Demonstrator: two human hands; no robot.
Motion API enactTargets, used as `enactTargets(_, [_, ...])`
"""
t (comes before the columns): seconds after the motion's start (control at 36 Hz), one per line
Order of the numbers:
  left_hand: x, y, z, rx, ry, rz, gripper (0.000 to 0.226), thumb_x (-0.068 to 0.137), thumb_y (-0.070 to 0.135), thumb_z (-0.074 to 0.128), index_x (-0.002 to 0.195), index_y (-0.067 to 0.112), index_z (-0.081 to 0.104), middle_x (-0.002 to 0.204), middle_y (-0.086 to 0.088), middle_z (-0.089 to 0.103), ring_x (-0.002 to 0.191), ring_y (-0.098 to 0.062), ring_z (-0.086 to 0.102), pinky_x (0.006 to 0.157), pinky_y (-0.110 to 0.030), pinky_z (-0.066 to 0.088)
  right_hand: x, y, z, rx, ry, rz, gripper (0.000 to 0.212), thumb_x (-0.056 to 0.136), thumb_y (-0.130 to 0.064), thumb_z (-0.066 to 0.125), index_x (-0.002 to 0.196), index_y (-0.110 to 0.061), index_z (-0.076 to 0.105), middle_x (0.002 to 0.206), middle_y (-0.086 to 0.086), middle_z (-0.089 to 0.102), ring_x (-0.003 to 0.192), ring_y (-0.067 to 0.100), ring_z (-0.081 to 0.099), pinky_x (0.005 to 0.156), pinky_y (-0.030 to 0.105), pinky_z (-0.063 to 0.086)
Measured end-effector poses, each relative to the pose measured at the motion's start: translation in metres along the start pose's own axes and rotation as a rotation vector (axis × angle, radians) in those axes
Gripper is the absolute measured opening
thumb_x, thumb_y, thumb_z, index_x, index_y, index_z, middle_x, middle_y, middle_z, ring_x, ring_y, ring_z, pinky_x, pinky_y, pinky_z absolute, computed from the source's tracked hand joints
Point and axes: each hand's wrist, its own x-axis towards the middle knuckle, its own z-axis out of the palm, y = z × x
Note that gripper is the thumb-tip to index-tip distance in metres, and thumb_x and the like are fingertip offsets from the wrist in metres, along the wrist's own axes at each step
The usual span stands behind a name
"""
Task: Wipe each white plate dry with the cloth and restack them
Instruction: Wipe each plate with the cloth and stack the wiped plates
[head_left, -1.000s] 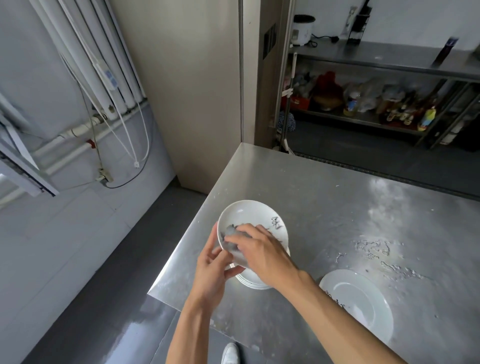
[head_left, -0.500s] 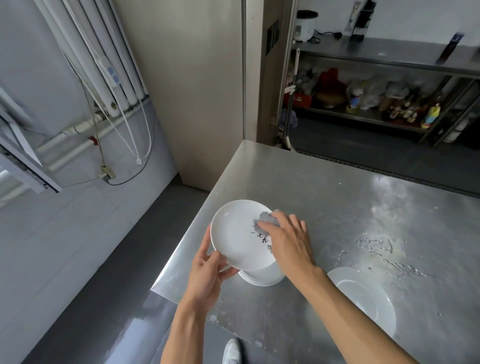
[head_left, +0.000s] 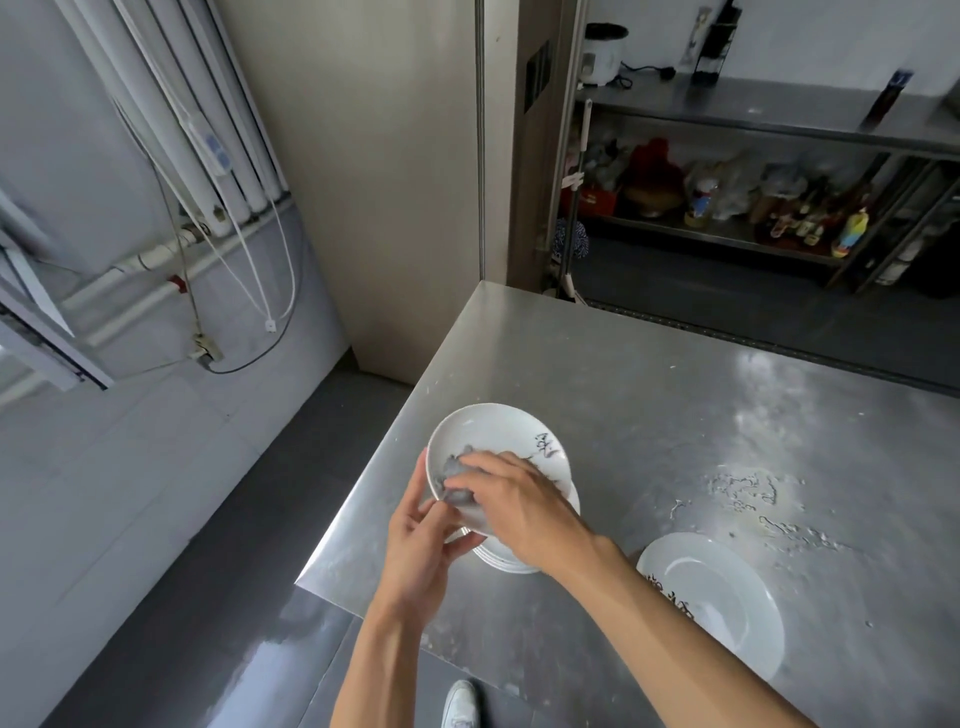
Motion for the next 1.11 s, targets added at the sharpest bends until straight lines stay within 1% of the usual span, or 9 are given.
enactTargets(0.14, [-0.002, 0.006, -0.015, -0.036, 0.056, 0.027, 0.077, 0.089, -0.008, 0.050, 0.143, 0.047, 0.056, 0.123, -0.019, 0.074, 0.108, -0.038, 0.074, 0.085, -0.038, 0.062, -0.006, 0.004, 0.000, 0.015, -0.068, -0.006, 0.043, 0.084, -0.001, 0.048, 0.110, -0.027, 0.070, 0.121, -0.008, 0.062, 0.101, 0.021, 0.057, 0.090, 0.042, 0.048])
enactTargets(0.28, [-0.003, 0.008, -0.020, -0.055, 0.097, 0.031, 0.067, 0.087, 0.008, 0.060, 0.138, 0.052, 0.061, 0.112, -0.005, 0.078, 0.102, -0.028, 0.076, 0.083, -0.037, 0.063, -0.014, 0.011, -0.003, -0.103, 0.024, 0.171, 0.056, 0.083, -0.020, 0.026, 0.113, -0.034, 0.070, 0.126, -0.011, 0.061, 0.106, 0.024, 0.056, 0.085, 0.036, 0.039])
enactTargets(0.39, [-0.003, 0.013, -0.023, -0.044, 0.119, 0.044, 0.071, 0.081, 0.010, 0.060, 0.139, 0.051, 0.060, 0.110, 0.001, 0.077, 0.101, -0.023, 0.075, 0.084, -0.037, 0.063, -0.021, 0.029, -0.008, -0.157, 0.119, 0.385, 0.039, 0.094, -0.010, 0.053, 0.126, -0.028, 0.068, 0.120, 0.001, 0.059, 0.106, 0.030, 0.055, 0.086, 0.040, 0.047])
enactTargets(0.47, [-0.004, 0.016, -0.025, -0.052, 0.152, 0.071, 0.069, 0.089, 0.006, 0.058, 0.143, 0.048, 0.058, 0.116, 0.003, 0.076, 0.103, -0.023, 0.074, 0.088, -0.039, 0.063, -0.028, 0.036, -0.013, -0.148, 0.112, 0.485, 0.038, 0.093, -0.006, 0.053, 0.124, -0.022, 0.067, 0.119, 0.002, 0.055, 0.110, 0.028, 0.052, 0.082, 0.039, 0.049])
enactTargets(0.61, [-0.004, 0.017, -0.024, -0.099, 0.209, 0.066, 0.067, 0.099, -0.004, 0.047, 0.145, 0.044, 0.057, 0.119, 0.003, 0.074, 0.099, -0.025, 0.072, 0.084, -0.034, 0.063, -0.035, 0.029, -0.015, -0.109, 0.160, 0.526, 0.022, 0.089, -0.018, 0.059, 0.109, -0.024, 0.067, 0.110, -0.006, 0.051, 0.094, 0.020, 0.057, 0.063, 0.032, 0.045])
enactTargets(0.81, [-0.005, 0.017, -0.004, -0.171, 0.212, 0.026, 0.064, 0.100, -0.005, 0.045, 0.148, 0.036, 0.052, 0.119, -0.002, 0.077, 0.104, -0.030, 0.075, 0.090, -0.041, 0.064, -0.037, 0.009, 0.002, -0.031, 0.226, 0.299, 0.045, 0.082, -0.016, 0.068, 0.125, -0.025, 0.060, 0.114, 0.000, 0.049, 0.076, 0.020, 0.055, 0.054, 0.034, 0.050])
enactTargets(0.94, [-0.001, 0.012, 0.002, -0.237, 0.233, -0.034, 0.067, 0.098, -0.006, 0.041, 0.150, 0.035, 0.042, 0.100, -0.002, 0.080, 0.103, -0.040, 0.066, 0.088, -0.044, 0.064, -0.037, 0.012, 0.008, -0.045, 0.413, 0.260, 0.021, 0.085, -0.018, 0.077, 0.100, -0.024, 0.064, 0.106, 0.000, 0.044, 0.070, 0.021, 0.053, 0.046, 0.036, 0.047])
enactTargets(1.0, [0.000, 0.013, 0.002, -0.238, 0.220, -0.047, 0.065, 0.098, -0.006, 0.041, 0.150, 0.034, 0.043, 0.093, -0.003, 0.079, 0.104, -0.042, 0.065, 0.087, -0.042, 0.064, -0.037, 0.012, 0.006, 0.005, 0.386, 0.320, 0.021, 0.085, -0.025, 0.077, 0.096, -0.029, 0.059, 0.104, -0.005, 0.048, 0.069, 0.018, 0.054, 0.050, 0.034, 0.047])
enactTargets(1.11, [0.003, 0.012, -0.001, -0.187, 0.170, -0.087, 0.060, 0.098, -0.002, 0.041, 0.150, 0.026, 0.048, 0.119, -0.013, 0.077, 0.109, -0.043, 0.071, 0.094, -0.043, 0.059, -0.036, 0.013, 0.000, 0.238, 0.272, 0.558, 0.033, 0.081, -0.054, 0.061, 0.106, -0.038, 0.047, 0.084, -0.020, 0.070, 0.074, -0.002, 0.063, 0.062, 0.033, 0.049])
